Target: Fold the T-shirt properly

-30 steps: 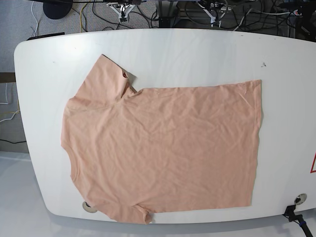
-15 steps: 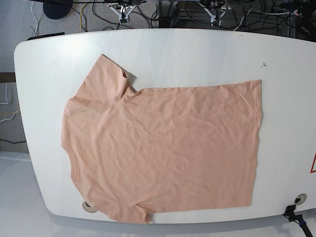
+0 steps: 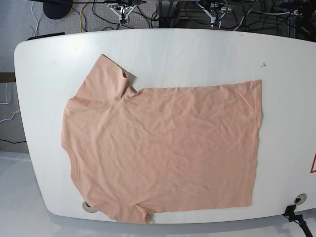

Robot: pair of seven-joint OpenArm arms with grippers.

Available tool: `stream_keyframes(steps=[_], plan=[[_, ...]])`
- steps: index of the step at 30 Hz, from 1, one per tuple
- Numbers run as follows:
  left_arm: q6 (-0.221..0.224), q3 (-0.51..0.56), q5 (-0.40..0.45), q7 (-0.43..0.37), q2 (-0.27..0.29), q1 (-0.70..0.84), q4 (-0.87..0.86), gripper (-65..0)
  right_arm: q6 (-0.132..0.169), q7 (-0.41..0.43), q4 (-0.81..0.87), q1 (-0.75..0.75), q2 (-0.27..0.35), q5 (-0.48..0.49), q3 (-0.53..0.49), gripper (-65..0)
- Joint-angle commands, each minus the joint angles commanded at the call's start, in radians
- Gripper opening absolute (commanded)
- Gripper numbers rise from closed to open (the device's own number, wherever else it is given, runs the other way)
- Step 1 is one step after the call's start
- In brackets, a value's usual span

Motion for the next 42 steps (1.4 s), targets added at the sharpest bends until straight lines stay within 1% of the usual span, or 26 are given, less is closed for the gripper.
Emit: stream_keyframes(steps=[6, 16, 17, 18, 20, 29, 32, 35, 38, 40, 42], plan=[[-0.001, 0.000, 0.003, -0.002, 0.001, 0.003, 0.000, -65.0, 0.003, -0.004, -0.002, -0.001, 0.002, 0.002, -0.003, -59.3], [0.002, 0.003, 0.002, -0.003, -0.004, 0.006, -0.008, -65.0, -0.003, 0.005, -0.006, -0.014, 0.004, -0.005, -0.007, -59.4], [0.002, -0.002, 0.001, -0.003, -0.003, 0.008, 0.000, -65.0, -0.002, 0.005, -0.008, -0.021, 0.006, -0.006, -0.005, -59.4], [-0.005, 0.004, -0.002, -0.021, 0.007, 0.006, 0.006, -65.0, 0.008, 0.018, -0.007, -0.001, -0.003, -0.004, -0.008, -59.6], [-0.004, 0.004, 0.001, -0.025, 0.005, 0.007, 0.000, -65.0, 0.008, 0.018, -0.006, -0.003, -0.003, -0.002, -0.006, -59.5], [-0.004, 0.002, -0.002, -0.023, 0.004, 0.005, -0.003, -65.0, 0.002, 0.018, -0.014, -0.011, -0.007, -0.008, -0.002, -59.8], [-0.004, 0.000, -0.003, -0.022, 0.002, 0.009, -0.001, -65.0, -0.001, 0.032, -0.014, -0.022, -0.006, -0.014, -0.002, -59.8], [-0.006, 0.005, -0.003, -0.028, 0.000, 0.026, 0.006, -65.0, -0.005, 0.046, 0.001, -0.051, -0.004, -0.013, 0.000, -59.9], [-0.009, 0.003, 0.003, -0.041, -0.011, 0.064, 0.035, -65.0, -0.005, 0.060, 0.048, -0.111, -0.003, -0.013, 0.001, -59.8], [-0.009, 0.002, 0.002, -0.057, -0.026, 0.101, 0.062, -65.0, -0.001, 0.069, 0.087, -0.148, 0.002, -0.013, 0.003, -59.8], [-0.010, 0.003, -0.003, -0.083, -0.053, 0.158, 0.114, -65.0, 0.000, 0.087, 0.118, -0.193, 0.011, -0.012, 0.007, -59.8]])
